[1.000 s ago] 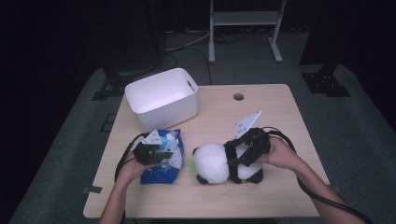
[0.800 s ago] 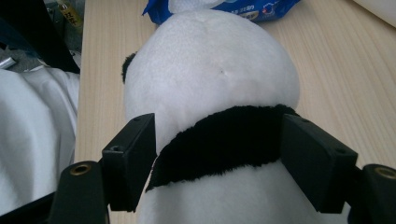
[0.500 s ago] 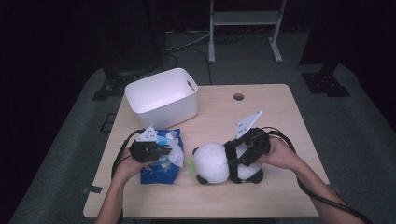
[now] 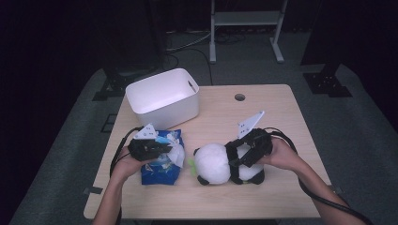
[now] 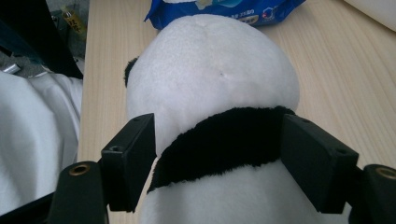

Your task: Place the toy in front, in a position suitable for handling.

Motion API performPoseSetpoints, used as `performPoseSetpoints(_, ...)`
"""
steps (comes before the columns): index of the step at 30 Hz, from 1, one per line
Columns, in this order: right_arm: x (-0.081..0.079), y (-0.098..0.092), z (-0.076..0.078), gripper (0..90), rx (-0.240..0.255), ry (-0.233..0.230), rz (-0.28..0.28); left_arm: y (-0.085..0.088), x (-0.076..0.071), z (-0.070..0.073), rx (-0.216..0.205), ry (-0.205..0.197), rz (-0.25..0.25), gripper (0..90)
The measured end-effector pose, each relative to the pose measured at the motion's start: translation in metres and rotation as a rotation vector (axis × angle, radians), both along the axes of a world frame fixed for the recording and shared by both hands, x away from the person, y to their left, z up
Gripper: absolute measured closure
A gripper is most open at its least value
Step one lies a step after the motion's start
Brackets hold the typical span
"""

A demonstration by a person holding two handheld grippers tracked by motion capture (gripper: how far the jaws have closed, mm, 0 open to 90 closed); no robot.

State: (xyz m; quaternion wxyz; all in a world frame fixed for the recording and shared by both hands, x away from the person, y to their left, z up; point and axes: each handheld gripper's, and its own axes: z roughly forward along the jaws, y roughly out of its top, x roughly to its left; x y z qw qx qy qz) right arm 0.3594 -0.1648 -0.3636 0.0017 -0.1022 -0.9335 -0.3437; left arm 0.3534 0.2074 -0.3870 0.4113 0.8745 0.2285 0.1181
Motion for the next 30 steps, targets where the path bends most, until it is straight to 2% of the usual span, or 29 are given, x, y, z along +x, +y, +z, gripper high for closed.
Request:
performPoseSetpoints(1,0.000,-0.001,0.000,26.3,0.006,-0.003,0.000,0.000,0.000,0.003,-0.021,-0.001,-0.003,83.6)
performPoseSetpoints(12,-0.002,-0.008,0.004,26.2,0.030,-0.006,-0.014,-0.011,-0.001,0.027,-0.024,-0.030,-0.042,83.6)
performPoseSetpoints(30,-0.004,-0.030,0.014,26.2,0.076,-0.030,-0.039,-0.043,0.002,0.044,-0.030,-0.026,-0.122,83.6)
